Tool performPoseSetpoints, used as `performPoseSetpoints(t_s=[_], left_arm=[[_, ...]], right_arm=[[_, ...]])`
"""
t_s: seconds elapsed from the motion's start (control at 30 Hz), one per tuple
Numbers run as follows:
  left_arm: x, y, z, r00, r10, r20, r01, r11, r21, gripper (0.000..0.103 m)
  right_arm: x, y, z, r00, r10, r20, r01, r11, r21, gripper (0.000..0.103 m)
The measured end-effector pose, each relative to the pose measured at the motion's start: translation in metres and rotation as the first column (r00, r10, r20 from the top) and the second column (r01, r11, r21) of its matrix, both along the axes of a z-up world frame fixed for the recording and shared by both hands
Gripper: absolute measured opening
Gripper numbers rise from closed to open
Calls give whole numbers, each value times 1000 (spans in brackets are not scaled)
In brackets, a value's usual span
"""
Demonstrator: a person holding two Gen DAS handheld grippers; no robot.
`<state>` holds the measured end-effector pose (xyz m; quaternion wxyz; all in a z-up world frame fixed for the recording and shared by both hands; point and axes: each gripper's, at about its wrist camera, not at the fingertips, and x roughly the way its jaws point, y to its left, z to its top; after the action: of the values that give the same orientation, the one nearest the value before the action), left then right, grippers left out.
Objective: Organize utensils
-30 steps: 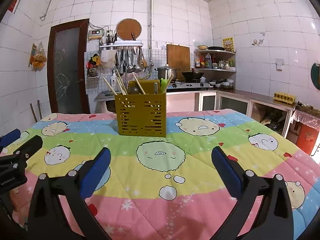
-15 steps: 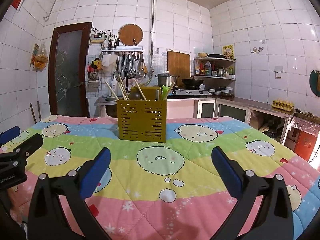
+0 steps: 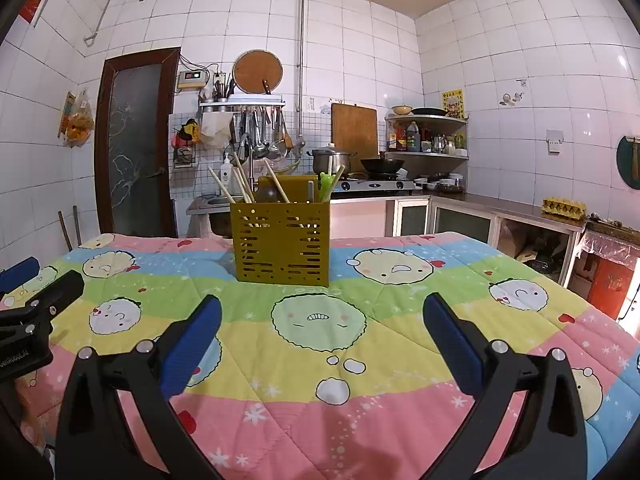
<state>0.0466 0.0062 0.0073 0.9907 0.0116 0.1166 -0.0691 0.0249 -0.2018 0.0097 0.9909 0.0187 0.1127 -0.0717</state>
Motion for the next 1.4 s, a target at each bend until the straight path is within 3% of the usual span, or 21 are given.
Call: performPoseSetpoints(t_s=[1.4], left_arm=[[-3,-1,1,1000,4,7,-4,1000,-5,98]], right_arm=[[1,0,0,1000,-1,3,1,1000,0,98]])
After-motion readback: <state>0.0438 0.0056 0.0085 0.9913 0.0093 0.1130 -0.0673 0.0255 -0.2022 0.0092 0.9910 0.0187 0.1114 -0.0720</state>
